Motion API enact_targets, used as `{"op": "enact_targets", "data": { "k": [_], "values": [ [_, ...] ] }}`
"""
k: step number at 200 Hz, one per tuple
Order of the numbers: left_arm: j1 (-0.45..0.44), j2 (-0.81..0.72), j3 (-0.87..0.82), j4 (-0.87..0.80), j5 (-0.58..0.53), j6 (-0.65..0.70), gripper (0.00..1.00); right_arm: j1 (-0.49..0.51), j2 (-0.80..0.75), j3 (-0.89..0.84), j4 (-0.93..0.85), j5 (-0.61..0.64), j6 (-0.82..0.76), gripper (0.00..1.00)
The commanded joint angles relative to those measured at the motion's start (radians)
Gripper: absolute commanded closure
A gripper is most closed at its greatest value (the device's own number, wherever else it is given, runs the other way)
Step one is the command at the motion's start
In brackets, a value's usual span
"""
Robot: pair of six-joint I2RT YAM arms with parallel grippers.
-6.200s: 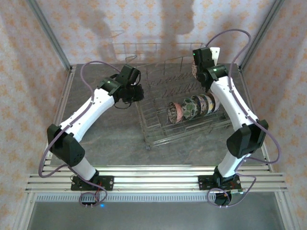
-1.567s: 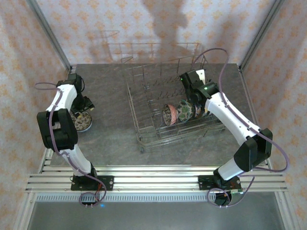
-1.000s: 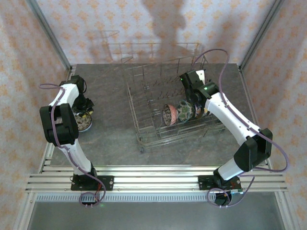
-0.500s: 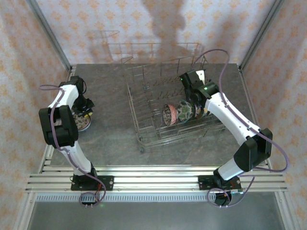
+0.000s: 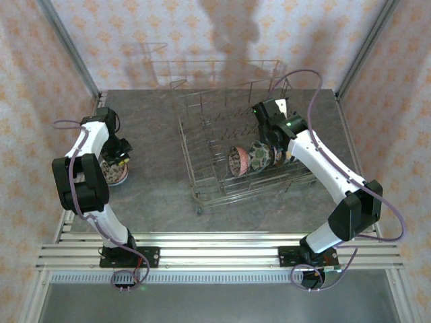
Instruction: Load the bowls into the dish rack
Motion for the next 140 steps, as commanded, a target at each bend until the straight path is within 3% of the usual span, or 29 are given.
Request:
{"op": "enact_targets", "data": {
  "k": [1, 140],
  "values": [
    [-0.004, -0.016, -0.008, -0.021, 0.005, 0.018, 0.91, 0.007, -0.001, 0.014, -0.009, 0.001, 0.025, 0.12],
    [-0.041, -0.242, 0.054, -0.054, -0.018, -0.023, 0.99, 0.027, -0.016, 0.076, -0.021, -0.099, 0.045, 0.14]
  ]
}}
